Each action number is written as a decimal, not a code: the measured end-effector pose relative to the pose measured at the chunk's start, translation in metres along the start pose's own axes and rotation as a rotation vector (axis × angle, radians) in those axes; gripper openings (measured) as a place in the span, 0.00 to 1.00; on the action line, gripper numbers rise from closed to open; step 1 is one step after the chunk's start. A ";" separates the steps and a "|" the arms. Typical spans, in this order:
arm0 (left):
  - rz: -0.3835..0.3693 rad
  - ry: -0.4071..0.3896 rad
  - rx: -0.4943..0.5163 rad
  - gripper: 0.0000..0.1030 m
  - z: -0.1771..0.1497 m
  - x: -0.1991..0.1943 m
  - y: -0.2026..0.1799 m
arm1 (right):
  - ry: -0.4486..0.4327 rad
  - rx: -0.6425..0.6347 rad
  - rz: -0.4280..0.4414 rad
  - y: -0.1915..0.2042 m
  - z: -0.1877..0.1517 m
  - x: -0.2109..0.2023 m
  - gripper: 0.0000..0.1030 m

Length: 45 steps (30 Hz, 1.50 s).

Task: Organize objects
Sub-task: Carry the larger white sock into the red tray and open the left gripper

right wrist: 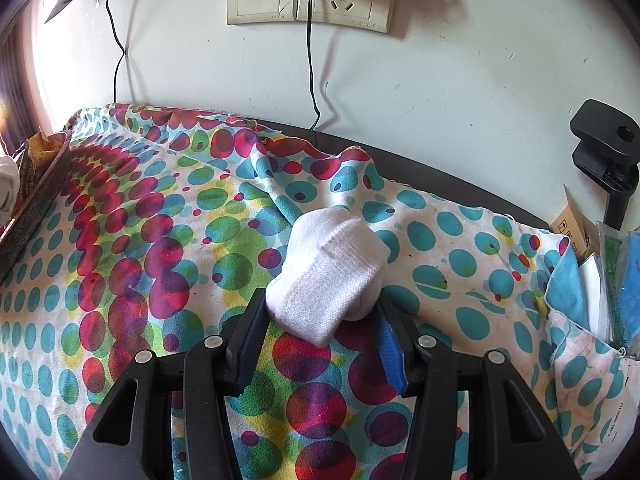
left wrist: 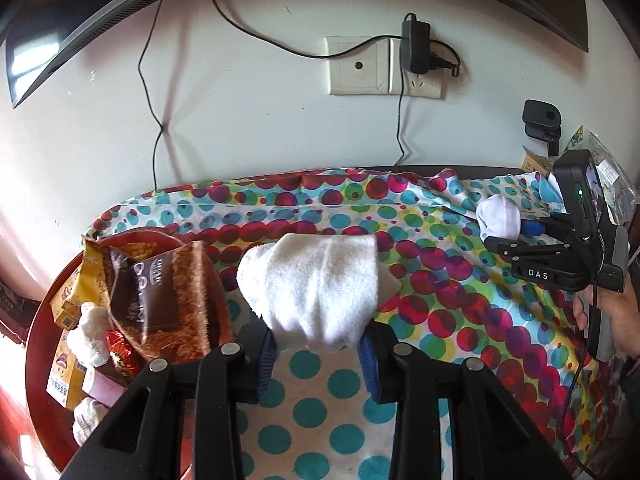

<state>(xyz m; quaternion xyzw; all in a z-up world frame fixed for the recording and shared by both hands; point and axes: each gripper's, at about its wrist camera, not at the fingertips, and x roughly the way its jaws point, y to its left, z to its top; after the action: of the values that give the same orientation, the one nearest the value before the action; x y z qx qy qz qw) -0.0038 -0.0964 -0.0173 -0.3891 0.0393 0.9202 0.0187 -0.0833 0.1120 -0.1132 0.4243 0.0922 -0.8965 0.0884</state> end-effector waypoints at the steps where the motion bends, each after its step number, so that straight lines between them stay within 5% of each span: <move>1: 0.012 -0.001 -0.006 0.35 -0.002 -0.003 0.006 | 0.001 0.000 0.000 0.000 0.000 0.000 0.47; 13: 0.110 -0.049 -0.134 0.35 -0.016 -0.038 0.087 | 0.001 -0.002 -0.005 0.003 0.000 0.001 0.48; 29: 0.252 -0.006 -0.328 0.35 -0.040 -0.033 0.199 | 0.000 -0.004 -0.014 0.009 -0.002 0.000 0.48; 45: 0.266 0.071 -0.343 0.35 -0.051 0.009 0.230 | 0.001 0.000 -0.015 0.010 -0.003 0.001 0.49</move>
<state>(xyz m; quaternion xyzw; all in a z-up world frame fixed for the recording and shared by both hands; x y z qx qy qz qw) 0.0112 -0.3295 -0.0456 -0.4103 -0.0663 0.8933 -0.1709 -0.0797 0.1028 -0.1167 0.4239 0.0954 -0.8969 0.0818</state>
